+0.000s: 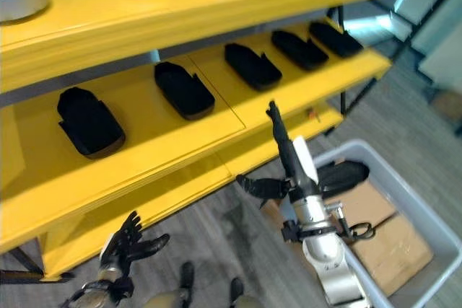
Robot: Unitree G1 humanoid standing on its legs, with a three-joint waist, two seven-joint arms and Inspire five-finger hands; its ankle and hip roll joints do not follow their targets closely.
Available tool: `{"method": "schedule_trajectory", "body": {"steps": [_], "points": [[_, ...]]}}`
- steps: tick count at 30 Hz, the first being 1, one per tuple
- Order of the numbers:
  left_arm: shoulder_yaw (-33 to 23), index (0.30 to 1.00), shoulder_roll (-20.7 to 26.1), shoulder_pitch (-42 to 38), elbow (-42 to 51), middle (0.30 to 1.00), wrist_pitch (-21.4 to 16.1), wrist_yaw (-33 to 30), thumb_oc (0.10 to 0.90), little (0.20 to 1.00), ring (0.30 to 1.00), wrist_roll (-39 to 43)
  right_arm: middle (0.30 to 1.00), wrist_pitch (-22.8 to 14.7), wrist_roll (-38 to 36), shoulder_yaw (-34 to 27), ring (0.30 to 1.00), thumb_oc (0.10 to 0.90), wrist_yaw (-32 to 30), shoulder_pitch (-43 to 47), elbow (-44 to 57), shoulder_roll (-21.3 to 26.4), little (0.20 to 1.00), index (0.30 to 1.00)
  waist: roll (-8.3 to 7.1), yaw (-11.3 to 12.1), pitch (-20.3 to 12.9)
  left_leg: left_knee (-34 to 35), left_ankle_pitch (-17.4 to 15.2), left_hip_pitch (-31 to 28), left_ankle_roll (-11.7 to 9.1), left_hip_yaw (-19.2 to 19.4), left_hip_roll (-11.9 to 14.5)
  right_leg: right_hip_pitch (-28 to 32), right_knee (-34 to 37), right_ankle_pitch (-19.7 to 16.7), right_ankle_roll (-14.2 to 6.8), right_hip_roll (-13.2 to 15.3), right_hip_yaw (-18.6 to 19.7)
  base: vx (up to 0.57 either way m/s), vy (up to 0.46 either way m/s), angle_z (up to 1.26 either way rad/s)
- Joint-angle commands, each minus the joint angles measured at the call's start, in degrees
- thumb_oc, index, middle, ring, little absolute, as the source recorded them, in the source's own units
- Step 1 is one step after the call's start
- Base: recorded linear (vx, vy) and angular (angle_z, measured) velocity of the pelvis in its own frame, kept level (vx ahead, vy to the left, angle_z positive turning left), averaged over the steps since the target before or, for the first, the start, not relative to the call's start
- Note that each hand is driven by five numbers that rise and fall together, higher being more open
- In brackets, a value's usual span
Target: Move parts from the plastic box to the shelf.
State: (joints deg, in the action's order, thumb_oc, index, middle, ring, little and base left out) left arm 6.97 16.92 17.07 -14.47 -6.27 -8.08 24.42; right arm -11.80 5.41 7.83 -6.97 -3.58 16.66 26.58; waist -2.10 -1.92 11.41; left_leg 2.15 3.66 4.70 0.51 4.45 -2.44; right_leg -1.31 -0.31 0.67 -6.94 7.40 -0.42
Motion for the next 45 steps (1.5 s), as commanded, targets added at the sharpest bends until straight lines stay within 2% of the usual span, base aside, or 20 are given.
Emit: {"method": "schedule_trajectory", "body": {"steps": [1, 7, 9, 13, 14, 15, 20, 22, 24, 26, 29, 30, 31, 35, 36, 37, 38, 39, 42, 45], "points": [[-0.5, 1.0, 0.38, -1.0, 5.41, 1.0, -4.82, 0.74, 0.9, 1.0, 1.0, -0.25, 1.0, -4.45, -2.36, 0.08, 1.0, 0.9, -0.97, 6.36, 4.55, 1.66, 1.0, 1.0, -1.15, -0.34, -5.51, -0.26, -1.7, -2.12, -2.35, -1.09, 4.4, 2.31, 3.19, -4.4, -1.4, -0.03, 0.86, 0.07, 0.151, -0.26], [0.45, 1.0, 0.66, -3.5, 5.92, 1.0, -4.82, -0.84, 0.9, 1.0, 1.0, -0.4, 1.0, -3.99, -1.27, 1.97, 1.0, 0.9, -1.63, 9.62, 4.01, 1.11, 1.0, 1.0, -0.25, -1.12, -4.25, -2.66, -4.93, -3.52, -0.18, 3.15, 3.4, -2.7, -5.12, -3.21, -2.61, -0.18, 4.86, 0.0, 0.108, -0.58], [0.18, 1.0, 0.59, -4.59, 5.75, 1.0, -4.61, -1.64, 0.9, 1.0, 1.0, -0.59, 1.0, -3.78, 0.61, 3.56, 1.0, 0.9, -2.22, 11.39, 3.93, -0.08, 1.0, 1.0, 0.38, -0.08, -1.79, -3.58, -7.17, -5.67, 0.61, 7.75, 3.16, -7.67, -12.1, -7.02, -3.86, 4.66, -5.68, -0.06, 0.058, -0.77], [0.17, 1.0, 0.59, -4.6, 5.74, 1.0, -4.61, -1.64, 0.9, 1.0, 1.0, -0.59, 1.0, -3.79, 0.62, 3.56, 1.0, 0.9, -2.22, 11.41, 3.92, -0.09, 1.0, 1.0, 0.37, -0.07, -1.87, -3.58, -7.14, -5.57, 0.61, 7.76, 3.16, -7.75, -12.06, -7.07, -3.86, 4.66, -5.67, 0.01, -0.012, -0.95], [-1.39, 1.0, 0.41, -3.91, 6.88, 1.0, -5.0, -1.92, 0.9, 1.0, 1.0, -0.02, 1.0, -3.03, 1.53, 5.7, 1.0, 0.9, -1.99, 13.92, 3.0, -0.19, 1.0, 1.0, 1.17, 0.33, -1.91, -1.84, -8.13, -8.68, -0.57, 13.36, 4.31, -9.86, -7.82, -12.05, -4.27, 11.67, -16.61, 0.35, -0.284, 0.14], [-2.51, 1.0, 0.81, -3.84, 7.65, 1.0, -5.13, -2.11, 0.9, 1.0, 1.0, -0.26, 1.0, -2.29, 3.13, 6.6, 1.0, 0.9, -2.59, 16.62, 2.09, -0.12, 1.0, 1.0, 1.34, 0.38, -1.79, -0.2, -9.27, -12.24, -2.57, 16.45, 6.47, -12.04, -0.52, -16.56, -7.15, 15.93, -23.02, 0.41, -0.314, -0.65], [-1.81, 1.0, 0.2, -4.74, 7.15, 1.0, -4.9, -1.62, 0.9, 1.0, 1.0, -1.55, 1.0, -2.15, 3.12, 4.99, 1.0, 0.9, -2.57, 14.27, 3.38, 0.19, 1.0, 1.0, -0.04, 0.03, -3.04, -0.11, -10.54, -14.09, -4.03, 15.53, 7.35, -8.53, 0.33, -16.76, -7.08, 14.31, -22.94, 0.24, -0.215, -0.9], [-1.11, 1.0, -0.52, -6.09, 6.58, 1.0, -5.21, -1.8, 0.9, 1.0, 1.0, -0.66, 1.0, -2.48, 1.54, 3.83, 1.0, 0.9, -3.2, 13.31, 3.8, 0.99, 1.0, 1.0, 0.07, -1.39, -3.57, -2.98, -10.35, -14.09, -5.43, 15.21, 9.9, -8.23, -1.81, -14.88, -5.17, 13.15, -24.46, 0.24, -0.31, 0.8], [-0.11, 1.0, -0.49, -7.14, 6.48, 1.0, -4.97, -1.87, 0.9, 1.0, 1.0, -0.42, 1.0, -2.96, 1.04, 2.75, 1.0, 0.9, -3.44, 12.24, 3.81, 2.12, 1.0, 1.0, 1.53, -2.73, -3.94, -7.19, -8.12, -13.86, -7.81, 15.06, 13.89, -7.46, -3.04, -11.57, -4.57, 10.62, -24.65, 0.31, -0.313, 0.49], [0.31, 1.0, -0.71, -7.15, 6.79, 1.0, -4.83, -1.81, 0.9, 1.0, 1.0, 0.08, 1.0, -3.12, 0.63, 2.58, 1.0, 0.9, -3.53, 11.64, 4.01, 2.71, 1.0, 1.0, 2.02, -3.05, -3.8, -9.12, -6.77, -12.76, -8.6, 14.89, 15.42, -7.08, -3.43, -9.95, -3.49, 9.25, -24.98, 0.19, -0.201, -0.07], [0.51, 1.0, -0.84, -6.23, 7.22, 1.0, -4.81, -0.9, 0.9, 1.0, 1.0, 1.1, 1.0, -2.99, -0.39, 1.52, 1.0, 0.9, -3.86, 9.88, 4.45, 3.25, 1.0, 1.0, 2.54, -2.89, -2.79, -22.93, -1.33, -7.39, -10.42, 12.57, 18.7, -5.13, -3.15, -5.53, 0.54, 5.02, -24.66, 0.27, -0.35, -0.29], [0.54, 1.0, -1.19, -4.88, 6.92, 1.0, -4.58, -0.74, 0.9, 1.0, 1.0, 1.88, 1.0, -3.38, -1.4, 1.25, 1.0, 0.9, -3.53, 8.75, 4.67, 3.73, 1.0, 1.0, -0.25, -0.98, -0.4, -38.04, 3.4, 0.74, -10.31, 8.08, 15.99, -2.72, -1.5, -4.13, 4.34, 3.14, -23.27, 0.21, -0.3, -0.37], [0.57, 1.0, -1.16, -4.88, 6.92, 1.0, -4.58, -0.74, 0.9, 1.0, 1.0, 1.88, 1.0, -3.37, -1.41, 1.21, 1.0, 0.9, -3.52, 8.71, 4.7, 3.72, 1.0, 1.0, -0.18, -1.04, -0.46, -38.33, 3.31, 1.01, -10.32, 7.91, 16.09, -2.78, -1.48, -4.14, 4.36, 3.07, -23.38, 0.2, -0.265, -0.43], [0.61, 1.0, -0.89, -3.86, 7.6, 1.0, -4.11, -0.2, 0.9, 1.0, 1.0, 2.2, 1.0, -3.36, -0.71, 0.65, 1.0, 0.9, -3.92, 7.61, 4.62, 4.18, 1.0, 1.0, -1.29, -0.36, 0.33, -30.91, 0.78, 5.58, -8.6, 7.13, 17.09, -1.91, 0.26, -4.49, 2.96, 3.18, -22.38, 0.12, 0.069, -0.53], [-0.36, 1.0, -1.12, -1.95, 8.01, 1.0, -4.26, -0.15, 0.9, 1.0, 1.0, 1.9, 1.0, -3.93, -0.84, -0.11, 1.0, 0.9, -3.89, 6.74, 4.84, 4.38, 1.0, 1.0, -1.41, 0.1, -0.29, -17.35, 1.03, 4.1, -8.33, 7.34, 20.64, -1.68, 0.66, -4.27, 0.66, 3.8, -20.71, 0.33, 0.424, -0.46], [-0.91, 1.0, -1.4, -0.51, 7.8, 1.0, -4.13, -0.11, 0.9, 1.0, 1.0, 1.35, 1.0, -4.12, -0.23, -0.3, 1.0, 0.9, -3.72, 6.25, 4.63, 5.03, 1.0, 1.0, -0.82, 0.91, -0.44, -5.02, 6.13, 4.21, -9.72, 5.78, 24.48, -1.41, 0.68, -3.57, -1.03, 4.72, -18.79, 0.33, 0.419, -0.71], [-0.88, 1.0, -1.43, -0.46, 7.81, 1.0, -4.13, -0.12, 0.9, 1.0, 1.0, 1.33, 1.0, -4.13, -0.23, -0.3, 1.0, 0.9, -3.72, 6.2, 4.64, 5.06, 1.0, 1.0, -0.79, 1.03, -0.43, -4.19, 6.61, 3.66, -9.81, 6.05, 24.49, -1.4, 0.63, -3.52, -0.99, 4.66, -18.68, 0.35, 0.501, -0.85], [-0.9, 1.0, -1.71, 0.22, 7.14, 1.0, -3.93, 0.1, 0.9, 1.0, 1.0, 0.65, 1.0, -4.14, 0.16, -1.02, 1.0, 0.9, -3.68, 4.92, 4.08, 5.49, 1.0, 1.0, 0.36, 0.98, -0.57, 1.73, 11.57, 3.79, -12.14, 5.52, 26.99, -1.02, 0.15, -3.11, -2.29, 5.84, -17.37, 0.23, 0.319, -0.42], [-0.98, 1.0, -2.16, 1.39, 6.77, 1.0, -4.16, 1.03, 0.9, 1.0, 1.0, 0.83, 1.0, -3.98, 0.24, -2.59, 1.0, 0.9, -2.93, 2.18, 5.21, 5.39, 1.0, 1.0, 1.62, 0.52, -1.25, 2.01, 9.55, 0.62, -12.28, 8.53, 27.05, 0.01, -0.86, -2.53, -2.97, 6.74, -16.72, 0.19, 0.249, -0.68], [-0.45, 1.0, -1.22, -0.19, 6.95, 1.0, -4.73, 1.48, 0.9, 1.0, 1.0, 0.8, 1.0, -3.49, 1.35, -4.23, 1.0, 0.9, -2.48, 0.78, 5.41, 4.54, 1.0, 1.0, 1.39, -0.21, -2.19, -0.81, 5.95, 0.09, -11.37, 10.77, 23.31, 0.58, -0.85, -5.02, -4.78, 10.99, -15.54, 0.23, 0.407, -0.45]]}}
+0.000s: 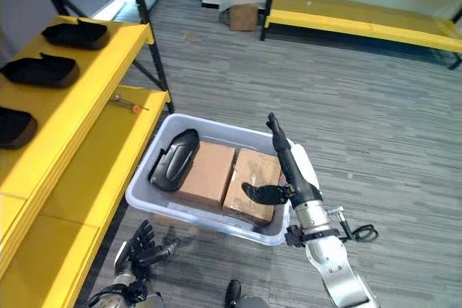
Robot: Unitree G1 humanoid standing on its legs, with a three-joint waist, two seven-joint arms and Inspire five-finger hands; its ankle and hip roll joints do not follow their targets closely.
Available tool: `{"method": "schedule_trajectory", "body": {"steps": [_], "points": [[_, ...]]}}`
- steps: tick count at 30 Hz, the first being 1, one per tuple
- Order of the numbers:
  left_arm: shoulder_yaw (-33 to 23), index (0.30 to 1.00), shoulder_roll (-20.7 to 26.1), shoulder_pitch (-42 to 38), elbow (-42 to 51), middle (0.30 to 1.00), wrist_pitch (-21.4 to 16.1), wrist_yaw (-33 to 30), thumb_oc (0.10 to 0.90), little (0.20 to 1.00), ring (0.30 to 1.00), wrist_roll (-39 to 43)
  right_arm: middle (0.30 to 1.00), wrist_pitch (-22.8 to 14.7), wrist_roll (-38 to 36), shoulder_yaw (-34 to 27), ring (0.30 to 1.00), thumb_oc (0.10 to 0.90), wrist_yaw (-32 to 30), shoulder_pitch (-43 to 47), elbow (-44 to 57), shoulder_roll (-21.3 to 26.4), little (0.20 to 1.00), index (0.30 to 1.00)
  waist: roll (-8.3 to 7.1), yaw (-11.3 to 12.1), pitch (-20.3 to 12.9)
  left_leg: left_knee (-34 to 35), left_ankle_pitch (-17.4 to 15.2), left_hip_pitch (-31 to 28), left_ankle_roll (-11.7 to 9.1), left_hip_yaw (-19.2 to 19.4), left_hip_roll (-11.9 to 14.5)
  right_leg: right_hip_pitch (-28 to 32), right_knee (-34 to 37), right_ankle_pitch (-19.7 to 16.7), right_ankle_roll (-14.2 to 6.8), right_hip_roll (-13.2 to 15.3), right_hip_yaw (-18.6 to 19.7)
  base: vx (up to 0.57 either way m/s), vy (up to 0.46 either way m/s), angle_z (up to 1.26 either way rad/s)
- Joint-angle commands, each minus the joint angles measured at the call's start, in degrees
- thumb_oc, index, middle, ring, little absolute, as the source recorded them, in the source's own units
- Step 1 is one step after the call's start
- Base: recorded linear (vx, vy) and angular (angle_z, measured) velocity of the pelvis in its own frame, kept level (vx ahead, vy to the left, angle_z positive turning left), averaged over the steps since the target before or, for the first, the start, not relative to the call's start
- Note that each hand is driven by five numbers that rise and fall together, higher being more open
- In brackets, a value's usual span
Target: Move parts from the plastic box to the shelf.
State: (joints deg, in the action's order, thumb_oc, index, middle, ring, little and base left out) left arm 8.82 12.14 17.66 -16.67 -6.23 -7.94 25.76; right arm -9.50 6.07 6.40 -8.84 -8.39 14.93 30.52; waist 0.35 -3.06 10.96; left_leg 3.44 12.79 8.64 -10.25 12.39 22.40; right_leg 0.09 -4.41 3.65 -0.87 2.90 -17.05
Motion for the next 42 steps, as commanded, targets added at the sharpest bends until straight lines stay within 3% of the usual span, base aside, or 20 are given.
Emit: {"method": "schedule_trajectory", "body": {"steps": [1, 4, 5, 7, 15, 16, 19, 23, 24, 28, 29, 35, 37, 42], "points": [[-2.22, 1.0, 4.36, -1.19, 9.09, 1.0, -4.81, 1.42, 0.9, 1.0, 1.0, -0.76, 1.0, -5.65, 0.61, -2.84, 1.0, 0.9, -0.47, 5.3, 6.99, 0.11, 1.0, 1.0, -1.45, 0.48, -1.7, -2.61, -4.4, -4.24, -0.16, 3.55, -2.78, -0.86, 3.09, -8.66, -11.16, 16.27, 1.81, 0.09, 0.217, -0.06], [-2.51, 1.0, 6.06, -1.49, 9.7, 1.0, -4.87, 1.31, 0.9, 1.0, 1.0, -1.97, 1.0, -5.03, 2.24, -2.64, 1.0, 0.9, -0.32, 4.85, 6.76, -1.1, 1.0, 1.0, -3.26, 0.6, -1.96, -3.26, -7.1, -5.14, 1.86, 7.06, -6.5, -2.26, 3.72, -12.41, -12.5, 19.56, 3.14, 0.09, 0.251, -0.01], [-3.16, 1.0, 6.99, -1.71, 10.1, 1.0, -4.74, 1.02, 0.9, 1.0, 1.0, -2.44, 1.0, -4.72, 3.19, -2.84, 1.0, 0.9, -0.44, 4.12, 6.72, -1.5, 1.0, 1.0, -4.25, 0.74, -1.89, -4.81, -8.51, -4.39, 2.49, 7.72, -8.32, -2.59, 4.17, -15.32, -13.42, 21.74, 3.08, 0.07, 0.204, -0.55], [-3.85, 1.0, 7.8, -1.58, 10.32, 1.0, -4.54, 0.78, 0.9, 1.0, 1.0, -3.25, 1.0, -4.11, 4.96, -3.08, 1.0, 0.9, -0.36, 3.36, 6.63, -1.53, 1.0, 1.0, -5.34, 0.92, -1.54, -7.28, -10.57, -2.87, 3.18, 7.71, -9.65, -3.63, 4.62, -16.36, -13.71, 23.01, 2.68, 0.04, 0.16, -0.2], [-5.28, 1.0, 8.6, -2.81, 10.97, 1.0, -4.48, 0.61, 0.9, 1.0, 1.0, -3.92, 1.0, -3.05, 10.41, -3.05, 1.0, 0.9, -0.99, 7.25, 4.17, 2.62, 1.0, 1.0, -7.26, 2.31, 0.32, -12.46, -11.91, 2.77, 3.07, 6.62, -9.18, -5.91, 4.05, -17.43, -13.79, 24.01, 0.9, -0.01, 0.009, 0.02], [-5.33, 1.0, 8.57, -2.88, 10.95, 1.0, -4.48, 0.61, 0.9, 1.0, 1.0, -3.91, 1.0, -3.09, 10.44, -2.97, 1.0, 0.9, -1.05, 7.41, 4.04, 2.64, 1.0, 1.0, -7.22, 2.23, 0.33, -12.6, -11.96, 2.93, 3.06, 6.55, -9.13, -5.99, 4.0, -17.41, -13.78, 23.98, 0.87, -0.06, -0.07, 0.0], [-5.35, 1.0, 9.76, -4.42, 11.23, 1.0, -4.44, 0.75, 0.9, 1.0, 1.0, -3.96, 1.0, -1.91, 15.64, -1.68, 1.0, 0.9, -2.25, 14.66, 0.96, 9.97, 1.0, 1.0, -7.21, 3.35, 2.95, -14.21, -11.37, 5.94, 2.24, 5.52, -7.78, -7.69, 2.66, -16.43, -13.43, 23.8, -0.04, -0.07, -0.087, -0.02], [-4.54, 1.0, 11.6, -5.91, 11.77, 1.0, -4.3, 1.36, 0.9, 1.0, 1.0, -3.4, 1.0, -0.67, 21.28, 1.7, 1.0, 0.9, -1.95, 24.63, -1.03, 20.76, 1.0, 1.0, -5.87, 4.26, 7.0, -15.83, -10.47, 9.32, 1.25, 4.58, -5.54, -11.4, -0.72, -13.65, -12.64, 23.09, 0.0, -0.1, -0.07, 0.07], [-4.69, 1.0, 11.4, -6.03, 11.72, 1.0, -4.31, 1.36, 0.9, 1.0, 1.0, -3.39, 1.0, -0.69, 21.27, 2.13, 1.0, 0.9, -2.07, 25.22, -1.35, 20.88, 1.0, 1.0, -5.68, 4.11, 7.11, -15.94, -10.49, 9.41, 1.2, 4.55, -5.38, -11.57, -0.95, -13.53, -12.58, 22.98, 0.07, -0.06, -0.059, 0.0], [-3.48, 1.0, 12.42, -6.68, 12.11, 1.0, -4.29, 1.54, 0.9, 1.0, 1.0, -2.92, 1.0, 0.86, 25.35, 8.72, 1.0, 0.9, -0.55, 35.35, -4.76, 26.94, 1.0, 1.0, -4.61, 4.95, 9.8, -15.98, -9.48, 10.66, 0.43, 4.06, -4.04, -13.63, -3.2, -12.08, -12.12, 22.14, 0.26, -0.04, -0.064, -0.05], [-3.42, 1.0, 13.23, -7.05, 12.94, 1.0, -4.21, 1.66, 0.9, 1.0, 1.0, -3.5, 1.0, 1.08, 28.12, 13.28, 1.0, 0.9, -0.08, 41.87, -6.51, 30.8, 1.0, 1.0, -4.2, 5.38, 11.2, -16.05, -8.99, 11.57, 0.06, 3.57, -3.6, -14.95, -4.57, -11.59, -11.86, 21.96, 0.53, -0.03, -0.069, -0.01], [-3.61, 1.0, 14.39, -7.97, 13.07, 1.0, -4.6, 1.47, 0.9, 1.0, 1.0, -3.02, 1.0, 2.09, 32.02, 21.17, 1.0, 0.9, 0.71, 53.57, -9.67, 34.49, 1.0, 1.0, -3.91, 6.07, 13.22, -15.92, -7.96, 13.14, -0.49, 3.09, -2.94, -17.63, -6.16, -11.08, -11.31, 21.23, 1.12, -0.03, -0.057, 0.03], [-4.28, 1.0, 14.97, -8.4, 13.09, 1.0, -4.77, 0.93, 0.9, 1.0, 1.0, -3.04, 1.0, 2.14, 35.14, 27.08, 1.0, 0.9, 0.88, 61.76, -10.59, 36.59, 1.0, 1.0, -3.56, 6.52, 14.2, -15.8, -7.64, 14.05, -0.68, 2.82, -2.63, -19.31, -7.01, -11.03, -11.22, 21.11, 1.41, -0.05, -0.06, 0.0], [-4.87, 1.0, 14.89, -8.67, 13.39, 1.0, -4.86, 0.36, 0.9, 1.0, 1.0, -3.1, 1.0, 2.74, 38.79, 30.32, 1.0, 0.9, 0.84, 66.18, -11.4, 38.02, 1.0, 1.0, -3.52, 6.62, 14.86, -15.73, -7.38, 14.94, -0.83, 2.79, -2.57, -20.49, -7.5, -10.97, -11.1, 20.88, 1.7, -0.01, -0.018, -0.03]]}}
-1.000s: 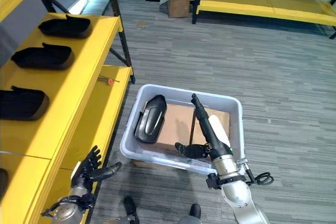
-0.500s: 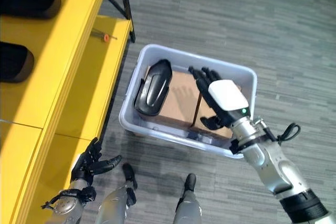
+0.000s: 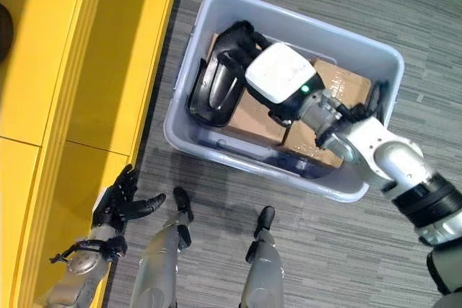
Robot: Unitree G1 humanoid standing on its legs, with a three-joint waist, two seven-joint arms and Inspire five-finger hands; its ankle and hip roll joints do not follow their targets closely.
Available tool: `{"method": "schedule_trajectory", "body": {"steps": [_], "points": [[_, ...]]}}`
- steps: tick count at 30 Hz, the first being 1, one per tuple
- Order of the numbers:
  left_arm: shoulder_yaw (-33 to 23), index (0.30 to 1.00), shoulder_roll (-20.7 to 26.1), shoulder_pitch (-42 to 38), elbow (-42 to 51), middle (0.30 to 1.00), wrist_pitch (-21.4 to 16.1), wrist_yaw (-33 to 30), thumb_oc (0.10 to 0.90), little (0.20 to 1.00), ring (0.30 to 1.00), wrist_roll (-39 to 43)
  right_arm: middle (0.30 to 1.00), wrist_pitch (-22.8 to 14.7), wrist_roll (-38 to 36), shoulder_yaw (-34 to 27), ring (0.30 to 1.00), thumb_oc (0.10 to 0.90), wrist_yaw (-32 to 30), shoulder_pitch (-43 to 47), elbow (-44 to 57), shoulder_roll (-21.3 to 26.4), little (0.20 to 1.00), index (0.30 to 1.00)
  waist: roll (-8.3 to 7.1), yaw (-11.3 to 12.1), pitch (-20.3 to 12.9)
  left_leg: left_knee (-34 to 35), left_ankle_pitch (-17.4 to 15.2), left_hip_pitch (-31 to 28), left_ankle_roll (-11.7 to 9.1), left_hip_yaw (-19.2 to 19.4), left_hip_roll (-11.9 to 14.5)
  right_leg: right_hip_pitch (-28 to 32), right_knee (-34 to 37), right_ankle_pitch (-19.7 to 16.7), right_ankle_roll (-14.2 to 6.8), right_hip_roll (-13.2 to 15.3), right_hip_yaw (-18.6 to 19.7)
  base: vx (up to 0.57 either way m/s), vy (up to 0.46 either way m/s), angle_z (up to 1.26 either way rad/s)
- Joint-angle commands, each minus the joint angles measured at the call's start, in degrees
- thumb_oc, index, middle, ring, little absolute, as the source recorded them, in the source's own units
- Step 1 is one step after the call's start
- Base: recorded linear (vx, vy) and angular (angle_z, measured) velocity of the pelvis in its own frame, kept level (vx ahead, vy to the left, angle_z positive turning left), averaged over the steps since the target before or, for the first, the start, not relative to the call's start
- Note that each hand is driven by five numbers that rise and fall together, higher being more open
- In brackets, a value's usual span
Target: Move parts from the plastic box to the shelf.
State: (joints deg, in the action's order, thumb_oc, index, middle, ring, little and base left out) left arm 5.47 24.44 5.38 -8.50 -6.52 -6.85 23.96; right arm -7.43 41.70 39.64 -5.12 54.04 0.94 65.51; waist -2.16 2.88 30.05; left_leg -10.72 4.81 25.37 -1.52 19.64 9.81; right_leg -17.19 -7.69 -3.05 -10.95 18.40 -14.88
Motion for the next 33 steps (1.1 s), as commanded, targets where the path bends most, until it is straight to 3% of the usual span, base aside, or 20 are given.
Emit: {"method": "schedule_trajectory", "body": {"steps": [1, 3, 4, 7, 23, 33], "points": [[-1.55, 1.0, 2.55, 3.61, 5.22, 1.0, -4.57, -0.73, 0.9, 1.0, 1.0, -1.3, 1.0, 0.67, 3.16, -2.78, 1.0, 0.9, -2.89, 3.89, 2.54, 3.03, 1.0, 1.0, -0.99, 0.65, -4.23, -1.57, 0.6, -1.77, -9.56, -4.46, 10.02, -3.23, -4.22, -4.27, -1.02, 5.38, -0.47, 0.0, 0.0, 0.04], [-1.55, 1.0, 2.55, 3.61, 5.22, 1.0, -4.57, -0.73, 0.9, 1.0, 1.0, -1.3, 1.0, 0.67, 3.16, -2.76, 1.0, 0.9, -2.89, 3.91, 2.54, 3.02, 1.0, 1.0, -0.99, 0.64, -4.23, -1.57, 0.6, -1.77, -9.56, -4.47, 10.02, -3.23, -4.22, -4.27, -1.02, 5.38, -0.47, -0.02, -0.03, 0.0], [-1.43, 1.0, 3.37, 3.11, 6.05, 1.0, -4.5, -1.23, 0.9, 1.0, 1.0, -1.98, 1.0, 1.18, 7.42, -0.5, 1.0, 0.9, -3.45, 8.57, 2.14, 4.68, 1.0, 1.0, -0.8, 1.23, -2.6, -1.34, 1.2, -0.44, -9.74, -4.89, 10.14, -4.99, -4.77, -4.59, -0.97, 5.25, -0.65, -0.04, -0.06, -0.07], [-1.65, 1.0, 3.25, 2.83, 6.31, 1.0, -4.72, -1.74, 0.9, 1.0, 1.0, -2.04, 1.0, 1.63, 9.82, 2.59, 1.0, 0.9, -3.86, 12.9, 2.04, 6.52, 1.0, 1.0, -0.49, 1.01, -1.72, -1.07, 1.43, 0.6, -9.81, -5.04, 10.02, -6.32, -5.17, -4.71, -0.94, 5.25, -0.69, 0.0, -0.055, 0.01], [-1.96, 1.0, 2.96, 2.54, 7.16, 1.0, -5.06, -2.95, 0.9, 1.0, 1.0, -1.56, 1.0, 2.03, 9.88, 6.35, 1.0, 0.9, -3.59, 16.43, 0.02, 7.98, 1.0, 1.0, 0.42, 1.11, -0.26, -1.05, 1.63, 4.61, -9.55, -6.45, 9.73, -10.98, -7.66, -4.17, -0.65, 5.07, -0.7, 0.01, -0.021, 0.02], [-2.33, 1.0, 3.37, 2.3, 8.27, 1.0, -5.63, -4.03, 0.9, 1.0, 1.0, -1.06, 1.0, 2.16, 10.1, 12.47, 1.0, 0.9, -2.98, 23.28, -1.62, 7.5, 1.0, 1.0, 0.39, 1.65, -0.26, -0.29, 1.96, 7.27, -9.51, -7.03, 9.17, -13.55, -7.88, -4.15, -0.7, 4.65, -1.09, 0.01, -0.007, 0.01]]}}
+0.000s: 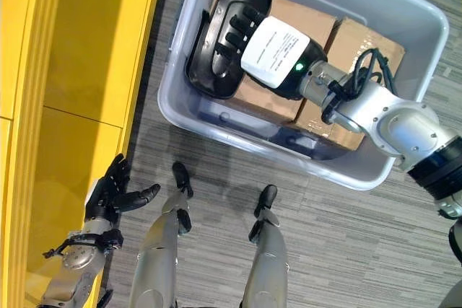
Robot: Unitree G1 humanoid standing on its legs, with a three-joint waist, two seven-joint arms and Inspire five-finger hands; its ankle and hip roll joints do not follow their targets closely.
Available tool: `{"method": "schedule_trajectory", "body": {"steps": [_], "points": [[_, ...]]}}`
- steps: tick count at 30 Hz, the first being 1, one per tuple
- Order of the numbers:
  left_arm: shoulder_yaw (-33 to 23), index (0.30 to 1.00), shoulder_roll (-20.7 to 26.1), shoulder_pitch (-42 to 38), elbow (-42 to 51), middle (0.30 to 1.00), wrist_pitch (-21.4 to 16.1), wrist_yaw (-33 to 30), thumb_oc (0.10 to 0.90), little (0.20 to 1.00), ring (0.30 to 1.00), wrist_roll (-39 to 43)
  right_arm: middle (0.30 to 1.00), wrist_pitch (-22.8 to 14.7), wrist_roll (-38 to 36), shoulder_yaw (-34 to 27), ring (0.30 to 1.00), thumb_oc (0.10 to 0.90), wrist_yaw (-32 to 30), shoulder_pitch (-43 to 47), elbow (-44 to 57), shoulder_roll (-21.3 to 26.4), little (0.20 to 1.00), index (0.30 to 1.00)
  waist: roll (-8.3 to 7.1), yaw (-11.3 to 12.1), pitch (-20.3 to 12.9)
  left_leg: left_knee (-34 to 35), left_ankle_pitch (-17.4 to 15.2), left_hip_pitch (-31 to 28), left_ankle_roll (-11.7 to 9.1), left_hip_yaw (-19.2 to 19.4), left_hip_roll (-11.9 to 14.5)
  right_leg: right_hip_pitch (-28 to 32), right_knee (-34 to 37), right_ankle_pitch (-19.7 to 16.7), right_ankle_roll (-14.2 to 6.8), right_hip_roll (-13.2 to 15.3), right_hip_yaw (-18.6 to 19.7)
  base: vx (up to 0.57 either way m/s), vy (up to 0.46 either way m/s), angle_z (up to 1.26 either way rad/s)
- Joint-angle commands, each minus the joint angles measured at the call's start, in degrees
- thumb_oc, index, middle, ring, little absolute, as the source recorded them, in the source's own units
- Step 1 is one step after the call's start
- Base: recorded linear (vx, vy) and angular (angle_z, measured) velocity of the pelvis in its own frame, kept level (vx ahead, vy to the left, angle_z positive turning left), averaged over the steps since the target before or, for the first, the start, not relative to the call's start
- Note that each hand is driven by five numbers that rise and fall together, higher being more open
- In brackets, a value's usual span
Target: Move parts from the plastic box to the shelf.
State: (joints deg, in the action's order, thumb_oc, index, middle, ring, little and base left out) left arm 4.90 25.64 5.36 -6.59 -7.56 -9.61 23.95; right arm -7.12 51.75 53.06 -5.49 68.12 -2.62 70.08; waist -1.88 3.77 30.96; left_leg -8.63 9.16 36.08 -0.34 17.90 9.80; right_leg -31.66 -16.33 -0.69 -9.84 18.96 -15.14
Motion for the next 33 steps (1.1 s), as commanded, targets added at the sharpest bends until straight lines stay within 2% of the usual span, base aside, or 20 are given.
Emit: {"method": "schedule_trajectory", "body": {"steps": [1, 6, 7, 9, 10, 11, 12, 15, 17, 20, 21, 25, 27, 30, 31, 32, 33], "points": [[-1.8, 1.0, 2.06, 2.32, 6.38, 1.0, -4.57, -1.27, 0.9, 1.0, 1.0, -1.05, 1.0, 1.86, 0.01, -0.6, 1.0, 0.9, -2.65, 9.56, 1.83, 2.87, 1.0, 1.0, 0.18, 0.66, -1.17, -2.41, -2.39, -3.36, -10.68, -5.33, 9.17, 0.87, 0.74, -6.5, -1.81, 4.1, -0.85, 0.01, -0.014, 0.06], [-2.34, 1.0, 2.36, 2.07, 6.41, 1.0, -5.02, -1.96, 0.9, 1.0, 1.0, -0.41, 1.0, 2.35, -0.12, 1.64, 1.0, 0.9, -2.5, 11.19, -1.42, 2.22, 1.0, 1.0, 0.21, 0.77, -1.17, -2.2, -2.51, -1.74, -10.46, -5.66, 8.57, -0.66, 0.66, -6.66, -1.84, 4.25, -0.81, 0.03, -0.014, 0.08], [-2.35, 1.0, 2.44, 2.12, 6.51, 1.0, -5.14, -2.07, 0.9, 1.0, 1.0, -0.38, 1.0, 2.34, -0.09, 1.88, 1.0, 0.9, -2.64, 11.5, -1.89, 2.09, 1.0, 1.0, 0.35, 0.79, -1.17, -2.07, -3.6, -2.22, -11.06, -6.26, 8.47, -0.23, 0.4, -5.69, -2.45, 4.12, -0.38, 0.08, -0.008, 0.04], [-2.47, 1.0, 2.66, 2.43, 7.28, 1.0, -5.53, -2.33, 0.9, 1.0, 1.0, -0.27, 1.0, 2.71, 0.31, 2.76, 1.0, 0.9, -2.95, 12.16, -3.4, 1.79, 1.0, 1.0, 0.7, 0.93, -1.17, -2.07, -2.44, -0.41, -10.41, -5.85, 8.23, -1.56, 0.73, -6.68, -1.95, 4.28, -0.9, 0.02, -0.011, 0.05], [-2.49, 1.0, 2.64, 2.35, 7.24, 1.0, -5.5, -2.33, 0.9, 1.0, 1.0, -0.28, 1.0, 2.69, 0.29, 2.87, 1.0, 0.9, -2.97, 12.31, -3.47, 1.78, 1.0, 1.0, 0.73, 0.93, -1.17, -2.03, -3.49, -1.14, -11.02, -6.47, 8.23, -0.98, 0.46, -5.73, -2.52, 4.18, -0.45, -0.06, -0.002, 0.04], [-2.49, 1.0, 2.6, 2.4, 7.28, 1.0, -5.53, -2.34, 0.9, 1.0, 1.0, -0.28, 1.0, 2.71, 0.29, 2.95, 1.0, 0.9, -2.99, 12.36, -3.5, 1.76, 1.0, 1.0, 0.74, 0.87, -1.17, -2.11, -2.44, -0.33, -10.4, -5.88, 8.23, -1.62, 0.69, -6.67, -1.95, 4.29, -0.91, 0.08, -0.01, 0.06], [-2.49, 1.0, 2.78, 2.31, 7.4, 1.0, -5.7, -2.55, 0.9, 1.0, 1.0, -0.16, 1.0, 2.91, 0.3, 2.98, 1.0, 0.9, -3.11, 12.43, -4.16, 1.83, 1.0, 1.0, 1.1, 0.88, -1.17, -2.07, -3.43, -0.33, -11.03, -6.54, 8.08, -1.79, 0.19, -5.7, -2.57, 4.32, -0.46, 0.01, -0.011, 0.05], [-2.55, 1.0, 2.64, 2.36, 7.41, 1.0, -5.95, -2.67, 0.9, 1.0, 1.0, 0.03, 1.0, 3.04, 0.22, 3.07, 1.0, 0.9, -3.38, 12.79, -4.9, 2.03, 1.0, 1.0, 1.5, 0.7, -1.17, -2.23, -2.33, 1.51, -10.5, -5.86, 7.95, -3.3, 0.06, -6.53, -2.03, 4.74, -1.05, 0.01, -0.006, 0.06], [-2.51, 1.0, 2.53, 2.75, 7.6, 1.0, -6.19, -2.83, 0.9, 1.0, 1.0, 0.19, 1.0, 3.3, 0.11, 2.79, 1.0, 0.9, -3.83, 12.58, -6.3, 2.27, 1.0, 1.0, 2.23, 0.78, -1.17, -2.1, -3.3, 2.48, -11.32, -6.59, 7.52, -4.52, -0.64, -5.57, -2.66, 4.91, -0.4, 0.06, -0.005, 0.05], [-2.72, 1.0, 2.83, 3.02, 8.5, 1.0, -6.44, -2.92, 0.9, 1.0, 1.0, 0.29, 1.0, 3.55, 0.81, 3.43, 1.0, 0.9, -4.4, 13.0, -7.46, 2.49, 1.0, 1.0, 2.55, 0.85, -1.17, -2.14, -2.11, 4.27, -10.72, -6.1, 7.46, -6.25, -0.74, -6.48, -2.15, 5.18, -0.91, -0.01, 0.004, 0.05], [-2.78, 1.0, 2.89, 3.27, 8.43, 1.0, -6.58, -2.96, 0.9, 1.0, 1.0, 0.51, 1.0, 3.79, 1.22, 3.74, 1.0, 0.9, -4.54, 13.09, -8.05, 2.59, 1.0, 1.0, 2.68, 1.0, -1.17, -2.01, -3.11, 4.01, -11.39, -6.75, 7.45, -6.15, -1.04, -5.57, -2.79, 5.14, -0.44, 0.03, -0.007, 0.05], [-2.78, 1.0, 2.79, 3.3, 8.42, 1.0, -6.6, -2.94, 0.9, 1.0, 1.0, 0.55, 1.0, 3.78, 1.21, 4.15, 1.0, 0.9, -4.68, 13.43, -8.29, 2.47, 1.0, 1.0, 2.76, 0.92, -1.17, -2.17, -3.31, 4.02, -11.45, -6.77, 7.47, -6.19, -1.28, -5.34, -2.84, 5.17, -0.4, 0.03, -0.006, 0.06], [-3.23, 1.0, 3.11, 3.98, 9.01, 1.0, -7.29, -3.26, 0.9, 1.0, 1.0, 1.27, 1.0, 4.67, 1.22, 4.66, 1.0, 0.9, -5.88, 13.52, -12.47, 3.06, 1.0, 1.0, 3.56, 0.94, -1.17, -2.3, -3.24, 7.4, -11.21, -7.26, 6.96, -9.63, -1.99, -5.52, -2.95, 5.55, -0.09, 0.03, -0.018, 0.04], [-3.36, 1.0, 2.99, 4.31, 9.34, 1.0, -7.57, -3.28, 0.9, 1.0, 1.0, 1.58, 1.0, 4.67, 1.22, 5.36, 1.0, 0.9, -5.81, 12.83, -14.49, 2.93, 1.0, 1.0, 3.93, 0.88, -1.17, -2.69, -3.38, 8.85, -11.12, -7.43, 6.72, -11.09, -2.38, -5.44, -2.98, 5.73, 0.22, 0.02, 0.0, 0.07], [-3.4, 1.0, 3.03, 4.49, 9.29, 1.0, -7.69, -3.15, 0.9, 1.0, 1.0, 1.69, 0.382, 4.52, 1.43, 5.96, 0.382, 0.459, -5.33, 12.72, -15.08, 2.92, 0.382, 0.382, 4.09, 0.92, -1.17, -2.76, -3.43, 9.39, -11.09, -7.43, 6.69, -11.63, -2.5, -5.41, -2.99, 5.76, 0.37, 0.0, 0.0, 0.0], [-3.47, 1.0, 2.71, 4.76, 9.06, 1.0, -7.92, -3.16, 0.9, 1.0, 1.0, 2.15, 0.3, 4.11, 1.17, 6.79, 0.3, 0.4, -4.88, 12.51, -15.96, 2.75, 0.3, 0.3, 4.35, 0.88, -1.17, -3.22, -3.54, 10.27, -11.03, -7.57, 6.64, -12.54, -2.93, -5.26, -2.95, 5.86, 0.58, 0.0, 0.0, 0.0], [-3.48, 1.0, 2.69, 4.74, 9.04, 1.0, -7.94, -3.14, 0.9, 1.0, 1.0, 2.17, 0.3, 4.09, 1.16, 6.87, 0.3, 0.4, -4.89, 12.61, -16.01, 2.73, 0.3, 0.3, 4.36, 0.85, -1.17, -3.29, -3.57, 10.34, -11.03, -7.58, 6.64, -12.61, -2.99, -5.23, -2.95, 5.88, 0.6, 0.0, 0.0, 0.0]]}}
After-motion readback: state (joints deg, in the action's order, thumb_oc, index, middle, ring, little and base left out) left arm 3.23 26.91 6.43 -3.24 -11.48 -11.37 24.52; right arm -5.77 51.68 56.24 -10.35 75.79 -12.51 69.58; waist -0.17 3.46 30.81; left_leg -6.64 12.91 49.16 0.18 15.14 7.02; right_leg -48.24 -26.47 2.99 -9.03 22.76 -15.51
